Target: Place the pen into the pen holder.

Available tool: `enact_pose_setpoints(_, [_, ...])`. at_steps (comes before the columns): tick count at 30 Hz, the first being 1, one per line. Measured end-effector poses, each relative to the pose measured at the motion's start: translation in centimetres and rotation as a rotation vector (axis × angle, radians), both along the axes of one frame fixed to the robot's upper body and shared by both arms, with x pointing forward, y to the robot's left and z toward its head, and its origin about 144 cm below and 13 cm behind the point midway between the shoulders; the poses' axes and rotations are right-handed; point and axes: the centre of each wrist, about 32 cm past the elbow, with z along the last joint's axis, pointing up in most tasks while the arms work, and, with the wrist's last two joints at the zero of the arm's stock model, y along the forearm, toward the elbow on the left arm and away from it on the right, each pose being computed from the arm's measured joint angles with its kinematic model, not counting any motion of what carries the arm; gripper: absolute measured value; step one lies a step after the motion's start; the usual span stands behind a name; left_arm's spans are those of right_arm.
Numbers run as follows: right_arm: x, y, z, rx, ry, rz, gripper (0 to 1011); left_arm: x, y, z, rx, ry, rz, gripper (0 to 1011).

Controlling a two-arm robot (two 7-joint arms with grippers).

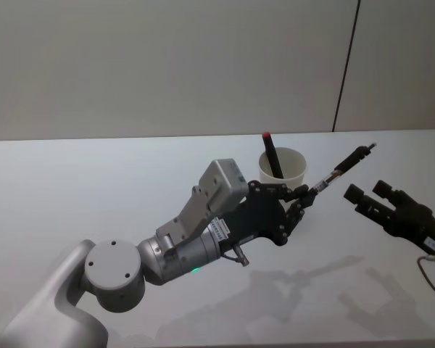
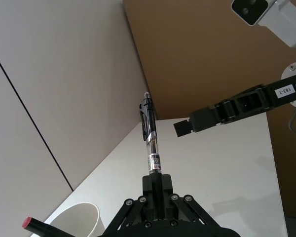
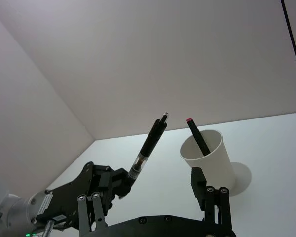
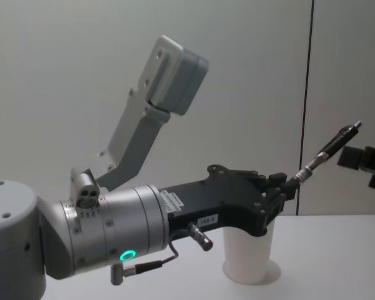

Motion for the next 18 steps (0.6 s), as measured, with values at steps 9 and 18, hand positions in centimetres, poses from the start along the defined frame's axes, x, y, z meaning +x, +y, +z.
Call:
enact_pose_setpoints(9, [0.7, 1.0, 0.0, 0.073, 0.063, -0.019, 1001, 0.0, 0.0, 0.0, 0.0, 0.0, 0.0, 117])
enact_pose_setpoints(18, [1.5, 1.6, -0.1, 0.154, 0.129, -0.019, 1001, 0.0, 0.0, 0.0, 0.0, 0.0, 0.0, 117])
